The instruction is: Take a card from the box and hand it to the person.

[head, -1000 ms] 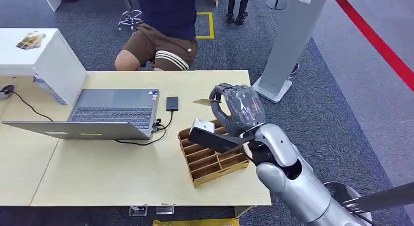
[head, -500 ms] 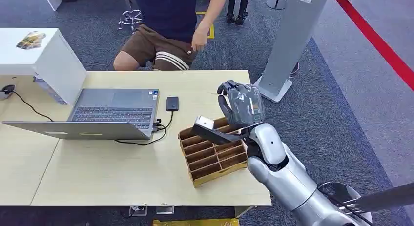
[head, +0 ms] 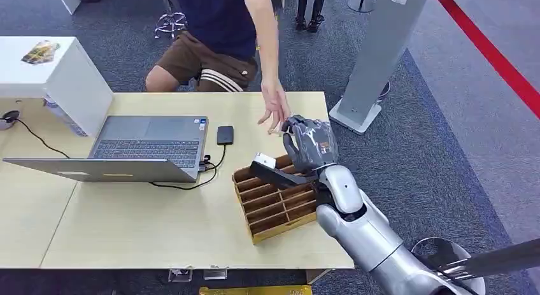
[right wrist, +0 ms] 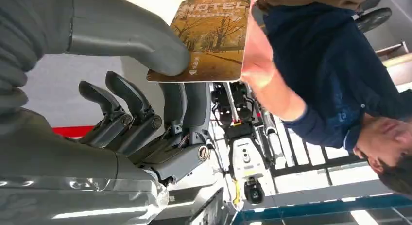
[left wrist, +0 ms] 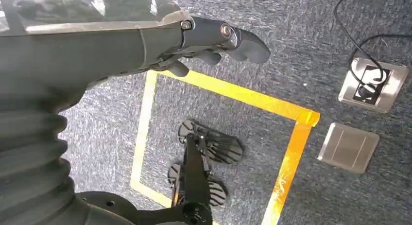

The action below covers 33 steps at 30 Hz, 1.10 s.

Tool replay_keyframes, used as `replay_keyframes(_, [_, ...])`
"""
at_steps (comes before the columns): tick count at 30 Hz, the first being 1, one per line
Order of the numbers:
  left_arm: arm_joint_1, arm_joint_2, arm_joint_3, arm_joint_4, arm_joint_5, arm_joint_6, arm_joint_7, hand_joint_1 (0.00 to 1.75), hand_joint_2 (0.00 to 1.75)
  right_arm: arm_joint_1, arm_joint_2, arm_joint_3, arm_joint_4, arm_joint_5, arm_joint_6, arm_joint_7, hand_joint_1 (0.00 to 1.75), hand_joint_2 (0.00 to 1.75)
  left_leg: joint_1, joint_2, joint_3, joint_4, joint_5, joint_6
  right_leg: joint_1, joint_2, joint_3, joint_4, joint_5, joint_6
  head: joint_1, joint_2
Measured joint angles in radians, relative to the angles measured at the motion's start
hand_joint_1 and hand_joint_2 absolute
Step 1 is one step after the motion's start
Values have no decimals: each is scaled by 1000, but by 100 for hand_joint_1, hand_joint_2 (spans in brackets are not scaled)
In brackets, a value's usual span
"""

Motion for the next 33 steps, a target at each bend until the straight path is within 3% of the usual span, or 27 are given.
replay_keyframes(18, [1, 1, 0, 0, 6, -2, 1, 0, 175, 0, 16, 0, 25, -34, -16, -20, 168, 175, 0, 0, 0, 0, 0, 0, 0, 0, 0, 0, 0, 0, 0, 0])
replay_keyframes(19, [1, 1, 0, 0, 6, -2, 1, 0, 175, 0, 16, 0, 25, -35, -16, -20, 0, 175, 0, 0, 0, 0, 0, 0, 0, 0, 0, 0, 0, 0, 0, 0])
replay_keyframes(26, [1, 1, 0, 0, 6, -3, -4, 0, 175, 3, 16, 0, 23, -51, -19, -19, 0, 175, 0, 0, 0, 0, 0, 0, 0, 0, 0, 0, 0, 0, 0, 0])
replay_keyframes(27, [1, 1, 0, 0, 6, 6, -11, 0, 0, 6, 16, 0, 18, -60, -20, -20, 0, 175, 0, 0, 0, 0, 0, 0, 0, 0, 0, 0, 0, 0, 0, 0])
replay_keyframes(33, [1, 2, 0, 0, 18, 17, -18, 0, 0, 34, 15, -1, -16, -189, -22, -69, 0, 175, 0, 0, 1, 0, 0, 0, 0, 0, 0, 0, 0, 0, 0, 0])
